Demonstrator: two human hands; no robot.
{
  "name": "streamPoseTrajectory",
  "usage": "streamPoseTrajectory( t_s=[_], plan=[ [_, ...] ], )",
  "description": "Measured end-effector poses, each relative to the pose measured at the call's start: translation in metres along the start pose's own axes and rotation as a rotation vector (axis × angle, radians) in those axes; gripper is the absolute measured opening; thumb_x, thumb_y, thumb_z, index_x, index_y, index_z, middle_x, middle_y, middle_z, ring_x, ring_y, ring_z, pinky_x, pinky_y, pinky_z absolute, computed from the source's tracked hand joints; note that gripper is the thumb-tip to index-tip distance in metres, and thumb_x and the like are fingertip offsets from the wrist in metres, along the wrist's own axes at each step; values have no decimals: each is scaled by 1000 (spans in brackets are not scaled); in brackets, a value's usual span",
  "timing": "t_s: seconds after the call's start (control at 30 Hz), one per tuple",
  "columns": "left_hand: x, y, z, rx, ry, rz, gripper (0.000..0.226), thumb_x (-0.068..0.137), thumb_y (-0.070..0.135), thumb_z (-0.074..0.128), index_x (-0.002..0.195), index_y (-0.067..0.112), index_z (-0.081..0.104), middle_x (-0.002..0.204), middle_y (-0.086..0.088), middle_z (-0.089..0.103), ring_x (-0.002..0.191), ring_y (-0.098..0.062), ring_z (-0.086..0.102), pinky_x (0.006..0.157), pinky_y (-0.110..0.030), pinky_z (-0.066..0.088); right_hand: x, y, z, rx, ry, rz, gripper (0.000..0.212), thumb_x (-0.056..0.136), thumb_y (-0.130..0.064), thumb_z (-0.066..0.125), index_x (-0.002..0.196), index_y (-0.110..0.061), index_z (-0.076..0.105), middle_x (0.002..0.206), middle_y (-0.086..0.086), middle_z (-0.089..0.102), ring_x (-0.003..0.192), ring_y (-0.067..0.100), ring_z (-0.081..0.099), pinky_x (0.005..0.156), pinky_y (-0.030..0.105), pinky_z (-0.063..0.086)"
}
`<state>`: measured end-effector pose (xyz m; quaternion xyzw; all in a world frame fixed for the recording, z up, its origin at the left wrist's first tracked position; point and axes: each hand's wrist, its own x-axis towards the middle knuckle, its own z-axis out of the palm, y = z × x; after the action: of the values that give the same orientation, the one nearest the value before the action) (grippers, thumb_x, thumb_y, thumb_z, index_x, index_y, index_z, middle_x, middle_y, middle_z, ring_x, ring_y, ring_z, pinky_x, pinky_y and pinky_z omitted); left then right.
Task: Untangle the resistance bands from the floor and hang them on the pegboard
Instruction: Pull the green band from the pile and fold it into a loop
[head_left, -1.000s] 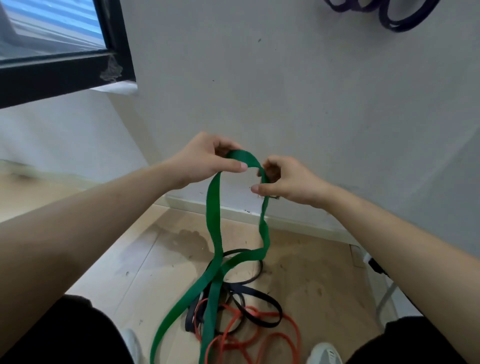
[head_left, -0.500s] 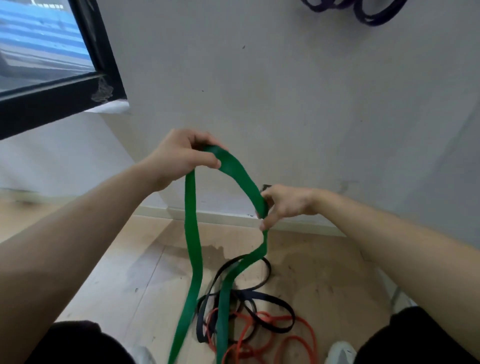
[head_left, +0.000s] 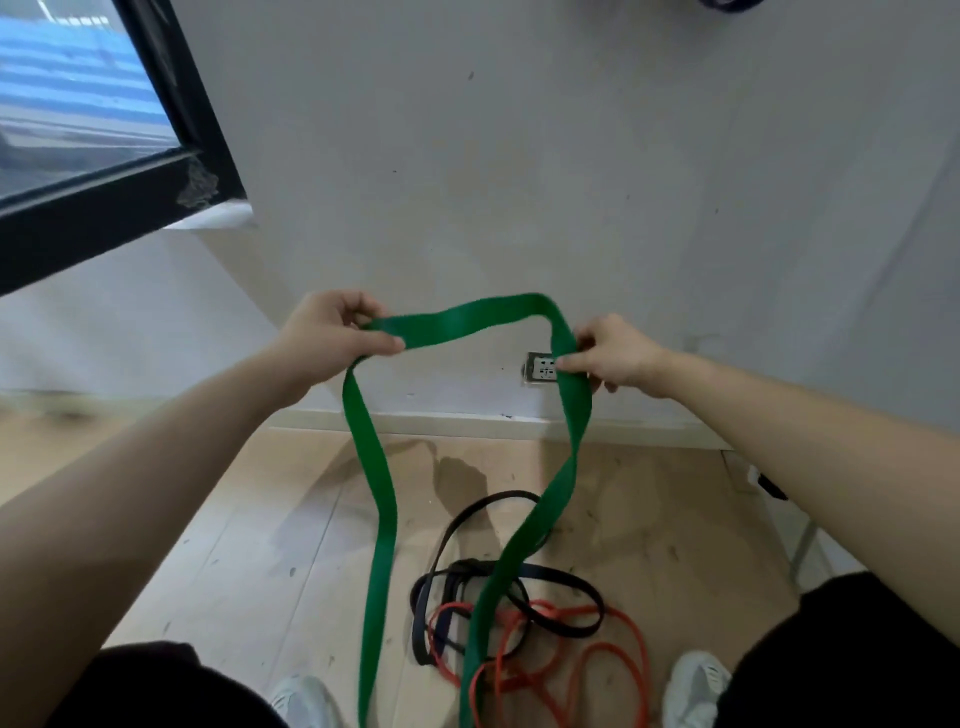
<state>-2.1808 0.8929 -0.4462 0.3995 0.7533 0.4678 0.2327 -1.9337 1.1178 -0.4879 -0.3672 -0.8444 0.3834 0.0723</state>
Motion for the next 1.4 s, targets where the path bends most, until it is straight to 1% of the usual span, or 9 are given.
streamPoseTrajectory(
  t_s=[0.23,0.33,0.5,0.6,0.7,0.87,0.97,1.23,1.4],
  plan=[
    [0,-15,24,252,-98,-16,24,82,19,83,90,7,64,70,-4,59,62,-17,57,61,-30,48,-16,-43,-42,548,344,-40,16,91,4,62,95,-10,53,98,26,71,52,28,70,42,26,51],
    [2,-4,37,147,-61,35,22,85,17,81,94,7,63,77,-9,62,68,-25,70,65,-40,62,-29,-65,-54,771,292,-83,27,91,8,58,112,-9,59,104,22,68,61,25,70,58,28,59],
    [3,13,65,20,-125,105,21,89,8,74,107,14,63,85,-13,61,71,-25,76,62,-43,65,-48,-81,-63,986,107,-186,18,92,-1,66,110,-4,64,94,13,55,63,23,67,74,29,61],
    [2,8,77,125,-144,147,23,89,6,72,107,16,63,83,-10,58,71,-29,74,63,-45,65,-50,-81,-69,938,187,-244,21,92,-10,69,112,-4,64,88,8,54,61,17,55,78,34,61],
    [0,2,89,209,-225,153,26,89,6,71,111,17,65,81,-8,61,76,-29,72,73,-47,64,-52,-81,-72,874,245,-289,19,93,-13,69,109,-5,66,90,5,61,66,14,66,81,36,60],
    [-8,12,111,192,-370,206,31,86,24,78,115,28,66,88,7,62,70,-4,60,72,-25,51,-58,-81,-63,685,248,-363,25,94,-17,69,115,-6,64,108,8,65,66,21,67,80,38,62],
    [-9,22,122,122,-276,268,33,83,39,80,111,25,70,100,6,68,86,-11,68,69,-17,54,-61,-83,-64,594,210,-421,26,94,-17,69,116,-5,64,116,7,66,67,29,62,77,37,62],
    [-14,37,141,-27,-87,314,61,59,71,82,101,33,59,94,14,69,85,-1,66,67,-13,54,-65,-79,-71,666,269,-413,24,92,-13,69,111,-3,58,106,11,69,62,22,67,72,33,61],
    [-14,41,150,52,-9,290,48,70,56,80,103,32,56,91,16,65,77,-5,66,58,-15,51,-65,-83,-68,689,282,-413,25,90,-12,72,107,-4,55,113,19,65,64,22,71,70,33,61]
  ],
)
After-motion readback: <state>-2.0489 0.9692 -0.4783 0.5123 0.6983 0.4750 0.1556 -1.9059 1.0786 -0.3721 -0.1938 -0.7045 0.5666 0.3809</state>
